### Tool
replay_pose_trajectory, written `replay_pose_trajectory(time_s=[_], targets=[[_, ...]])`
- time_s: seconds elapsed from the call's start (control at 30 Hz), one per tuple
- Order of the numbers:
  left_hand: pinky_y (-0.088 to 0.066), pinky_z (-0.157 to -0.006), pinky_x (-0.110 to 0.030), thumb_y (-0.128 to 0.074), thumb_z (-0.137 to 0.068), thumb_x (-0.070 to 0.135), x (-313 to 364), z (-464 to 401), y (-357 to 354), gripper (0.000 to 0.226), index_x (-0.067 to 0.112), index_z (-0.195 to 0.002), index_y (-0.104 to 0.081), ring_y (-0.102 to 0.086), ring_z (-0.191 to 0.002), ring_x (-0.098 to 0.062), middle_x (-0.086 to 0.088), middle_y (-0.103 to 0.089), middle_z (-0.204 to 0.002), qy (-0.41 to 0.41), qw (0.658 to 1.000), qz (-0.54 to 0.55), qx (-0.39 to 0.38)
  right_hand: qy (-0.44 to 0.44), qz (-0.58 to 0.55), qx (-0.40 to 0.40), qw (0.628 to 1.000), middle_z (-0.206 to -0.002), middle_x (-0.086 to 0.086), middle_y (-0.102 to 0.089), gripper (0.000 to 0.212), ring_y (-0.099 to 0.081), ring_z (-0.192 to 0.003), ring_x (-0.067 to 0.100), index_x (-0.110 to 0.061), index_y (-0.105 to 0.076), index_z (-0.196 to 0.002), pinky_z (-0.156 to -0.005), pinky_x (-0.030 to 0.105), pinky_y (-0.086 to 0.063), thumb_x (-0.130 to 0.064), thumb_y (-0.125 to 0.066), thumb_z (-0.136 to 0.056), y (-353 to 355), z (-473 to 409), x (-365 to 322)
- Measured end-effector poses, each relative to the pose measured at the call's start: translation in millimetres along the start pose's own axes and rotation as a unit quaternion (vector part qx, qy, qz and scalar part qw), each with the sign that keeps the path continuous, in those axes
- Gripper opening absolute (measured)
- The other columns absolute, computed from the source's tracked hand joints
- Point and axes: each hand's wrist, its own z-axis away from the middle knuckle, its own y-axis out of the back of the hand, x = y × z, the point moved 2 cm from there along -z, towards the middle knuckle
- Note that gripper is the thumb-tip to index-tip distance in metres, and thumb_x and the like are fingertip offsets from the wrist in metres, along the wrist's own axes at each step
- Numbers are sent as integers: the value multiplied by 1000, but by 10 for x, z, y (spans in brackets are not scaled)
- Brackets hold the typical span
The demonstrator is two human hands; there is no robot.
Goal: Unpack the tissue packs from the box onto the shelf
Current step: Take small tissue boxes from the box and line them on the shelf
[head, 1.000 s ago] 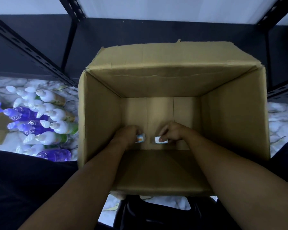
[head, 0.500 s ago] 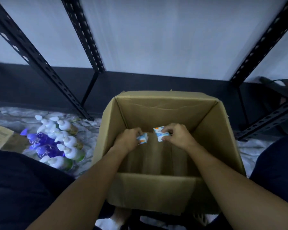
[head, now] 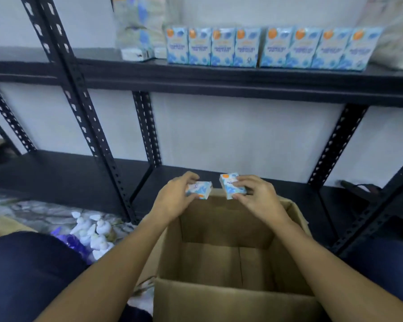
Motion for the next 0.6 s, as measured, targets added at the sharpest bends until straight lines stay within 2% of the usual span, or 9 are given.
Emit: replay_pose_trajectory(time_s=[0.13, 0.3, 0.4, 0.5, 0.6], targets=[[-52, -90, -35, -75, -82, 27, 166, -72, 508, 48, 35, -124, -52, -58, -110, -9, 11, -64, -121, -36, 997, -12, 70, 51, -17, 33, 998, -125, -6, -64, 32, -58, -118, 8, -14, -75, -112, -97, 23, -51, -20, -81, -81, 280, -240, -451], [-51, -81, -31, -73, -85, 30, 354, -174, 1191, 42, 33, -123, -57, -56, -104, -8, 11, -63, -120, -69, 987, -34, 138, 123, -23, 72, 990, -125, -8, -64, 31, -60, -114, 7, -16, -75, -112, -93, 33, -55, -25, -80, -82, 572, -575, -1101], [-47, -76, -26, -73, -85, 32, 460, -215, 1596, 34, 31, -116, -61, -54, -99, -6, 12, -62, -115, -82, 980, -40, 177, 171, -14, 88, 981, -125, -8, -65, 32, -59, -114, 8, -18, -75, -112, -93, 37, -55, -28, -80, -83, 698, -767, -1530], [-42, -72, -26, -72, -86, 34, 539, -234, 1980, 23, 31, -107, -64, -52, -96, -6, 16, -58, -103, -87, 973, -45, 210, 215, -19, 100, 971, -123, -5, -65, 33, -60, -114, 7, -14, -74, -113, -92, 33, -56, -26, -80, -83, 793, -977, -1944], [-44, -74, -27, -73, -85, 34, 565, -285, 2347, 23, 29, -106, -65, -51, -97, -6, 17, -57, -101, -90, 965, -55, 239, 241, -14, 105, 965, -123, -2, -66, 34, -61, -114, 10, -12, -74, -113, -95, 35, -54, -27, -79, -83, 832, -1214, -2296]])
